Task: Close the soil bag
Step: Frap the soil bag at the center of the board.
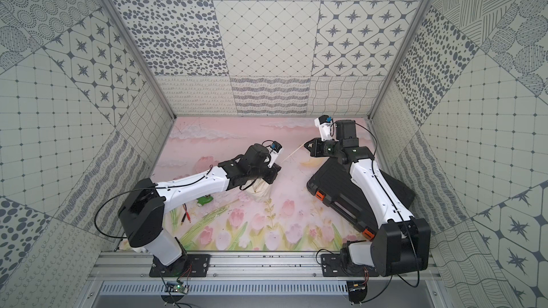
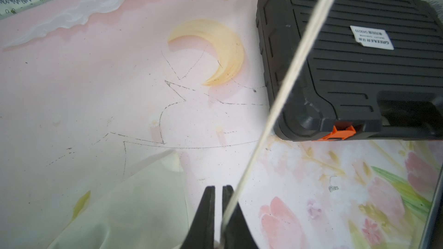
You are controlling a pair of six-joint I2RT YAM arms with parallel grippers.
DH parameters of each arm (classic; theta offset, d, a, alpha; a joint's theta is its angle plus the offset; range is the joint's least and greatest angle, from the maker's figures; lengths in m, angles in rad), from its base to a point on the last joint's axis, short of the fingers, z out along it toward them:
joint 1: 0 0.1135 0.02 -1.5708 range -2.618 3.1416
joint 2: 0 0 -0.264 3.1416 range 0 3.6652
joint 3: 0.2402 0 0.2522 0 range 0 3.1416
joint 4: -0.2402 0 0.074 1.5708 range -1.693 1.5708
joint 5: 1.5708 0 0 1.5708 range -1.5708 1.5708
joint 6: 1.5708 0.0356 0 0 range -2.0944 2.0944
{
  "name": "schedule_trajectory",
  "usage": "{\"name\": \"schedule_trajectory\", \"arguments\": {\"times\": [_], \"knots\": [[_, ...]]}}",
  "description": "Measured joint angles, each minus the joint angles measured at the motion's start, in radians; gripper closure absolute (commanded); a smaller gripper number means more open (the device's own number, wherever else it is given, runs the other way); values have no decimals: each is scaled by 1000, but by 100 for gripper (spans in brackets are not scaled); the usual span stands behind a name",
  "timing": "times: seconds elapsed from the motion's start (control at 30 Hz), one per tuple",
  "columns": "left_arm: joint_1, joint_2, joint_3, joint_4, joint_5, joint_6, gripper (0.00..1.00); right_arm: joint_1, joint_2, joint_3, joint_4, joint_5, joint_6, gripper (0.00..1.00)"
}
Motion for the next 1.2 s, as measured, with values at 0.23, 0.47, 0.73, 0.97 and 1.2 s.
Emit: {"name": "schedule_trajectory", "arguments": {"times": [0.23, 0.47, 0.73, 0.97, 1.2], "knots": [[2, 31, 8, 35, 3, 0, 92, -18, 0, 2, -23, 22, 21, 100], [45, 67, 50, 31, 3, 5, 100, -33, 0, 2, -39, -13, 39, 100], [152, 2, 223, -158, -21, 102, 100, 29, -5, 13, 127, -46, 40, 100], [209, -122, 324, -336, -87, 233, 100, 138, -28, 17, 323, -32, 30, 100], [150, -269, 123, -287, -37, 259, 88, 176, -76, -13, 350, -31, 26, 100]]}}
